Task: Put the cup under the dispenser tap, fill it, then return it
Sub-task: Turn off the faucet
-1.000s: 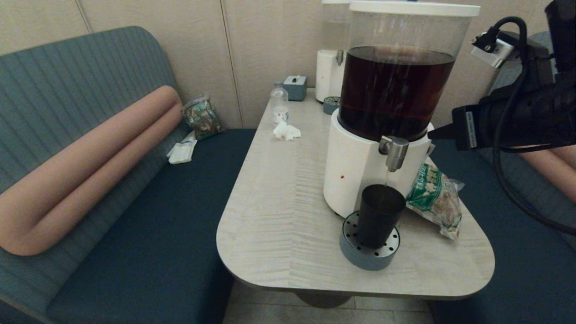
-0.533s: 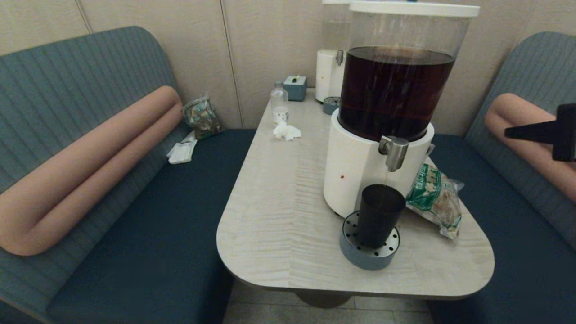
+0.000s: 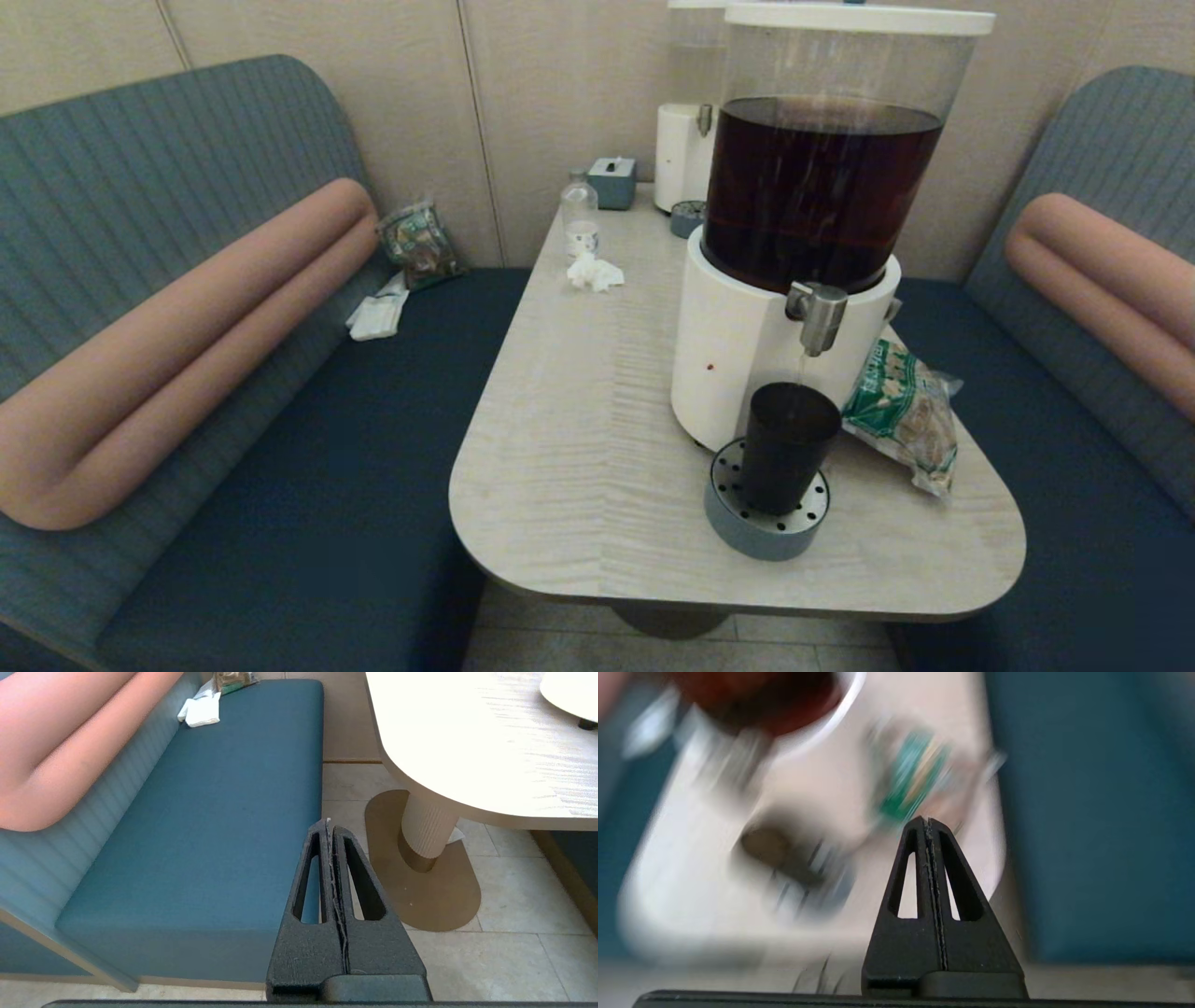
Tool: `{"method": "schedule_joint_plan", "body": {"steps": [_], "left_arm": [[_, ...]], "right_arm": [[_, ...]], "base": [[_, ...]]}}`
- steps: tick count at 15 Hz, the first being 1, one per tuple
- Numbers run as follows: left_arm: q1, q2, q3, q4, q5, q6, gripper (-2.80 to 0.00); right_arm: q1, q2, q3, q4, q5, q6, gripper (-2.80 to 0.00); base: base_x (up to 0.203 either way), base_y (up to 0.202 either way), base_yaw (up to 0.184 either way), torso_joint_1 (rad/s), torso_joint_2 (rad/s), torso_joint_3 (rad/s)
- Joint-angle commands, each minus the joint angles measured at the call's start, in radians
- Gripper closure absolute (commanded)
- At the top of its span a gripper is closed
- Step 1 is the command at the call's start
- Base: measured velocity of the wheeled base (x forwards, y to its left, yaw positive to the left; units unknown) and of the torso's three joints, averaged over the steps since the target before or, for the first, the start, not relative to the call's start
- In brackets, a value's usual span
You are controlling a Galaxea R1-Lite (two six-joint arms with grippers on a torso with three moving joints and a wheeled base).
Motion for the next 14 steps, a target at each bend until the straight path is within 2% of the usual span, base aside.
{"method": "schedule_joint_plan", "body": {"steps": [1,4,6,11,14], "left_arm": [[-0.001,0.0,0.0,0.0,0.0,0.0,0.0],[0.0,0.0,0.0,0.0,0.0,0.0,0.0],[-0.001,0.0,0.0,0.0,0.0,0.0,0.0],[-0.001,0.0,0.0,0.0,0.0,0.0,0.0],[-0.001,0.0,0.0,0.0,0.0,0.0,0.0]], "right_arm": [[-0.06,-0.154,0.019,0.112,0.193,0.002,0.0],[-0.133,-0.305,0.081,0.149,0.333,-0.015,0.0],[-0.195,-0.399,0.116,0.152,0.431,-0.064,0.0],[-0.237,-0.688,0.27,0.135,0.529,-0.104,0.0],[-0.275,-0.799,0.344,0.134,0.55,-0.141,0.0]], "base": [[0.0,0.0,0.0,0.0,0.0,0.0],[0.0,0.0,0.0,0.0,0.0,0.0],[0.0,0.0,0.0,0.0,0.0,0.0],[0.0,0.0,0.0,0.0,0.0,0.0],[0.0,0.0,0.0,0.0,0.0,0.0]]}}
